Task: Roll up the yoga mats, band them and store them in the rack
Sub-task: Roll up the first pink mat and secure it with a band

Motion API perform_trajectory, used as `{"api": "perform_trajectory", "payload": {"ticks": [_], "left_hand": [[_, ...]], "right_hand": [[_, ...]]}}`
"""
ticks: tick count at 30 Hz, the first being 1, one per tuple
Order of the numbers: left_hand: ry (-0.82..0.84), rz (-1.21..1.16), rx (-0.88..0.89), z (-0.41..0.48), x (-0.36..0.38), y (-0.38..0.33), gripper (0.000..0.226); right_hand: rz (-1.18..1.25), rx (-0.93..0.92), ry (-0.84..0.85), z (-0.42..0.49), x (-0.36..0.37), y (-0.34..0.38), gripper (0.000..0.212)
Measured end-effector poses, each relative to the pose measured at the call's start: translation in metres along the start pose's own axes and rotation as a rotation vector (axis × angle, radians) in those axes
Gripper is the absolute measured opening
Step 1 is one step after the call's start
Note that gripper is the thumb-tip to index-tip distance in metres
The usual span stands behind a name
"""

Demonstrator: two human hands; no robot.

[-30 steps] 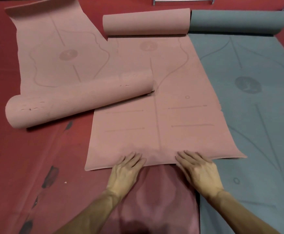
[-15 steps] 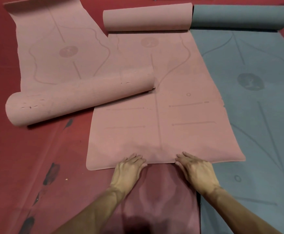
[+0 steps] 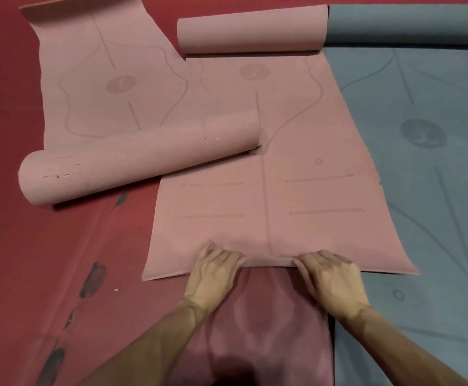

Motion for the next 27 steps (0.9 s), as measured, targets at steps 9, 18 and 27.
{"api": "perform_trajectory", "payload": {"ticks": [9, 18, 27], "left_hand": [[0.11, 0.077, 0.215, 0.018, -0.004, -0.013, 0.079], [0.203, 0.273, 0.455, 0.003, 0.022, -0.012, 0.061], [0.291, 0.141, 0.47, 0.027, 0.023, -0.011, 0.073]], "right_hand": [[0.109, -0.154, 0.03, 0.005, 0.02, -0.004, 0.052], [0.109, -0.12, 0.058, 0.024, 0.027, -0.002, 0.043], [0.11, -0.084, 0.049, -0.001, 0.029, -0.007, 0.035]]}}
Point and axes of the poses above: each hand's wrist, its own z-axis towards the middle knuckle, its own x-axis out of the palm, y = z × x, the point moved 2 cm from there along z, towards the middle knuckle, and after that the axes turned 6 degrees about z, right-handed, at the moved point
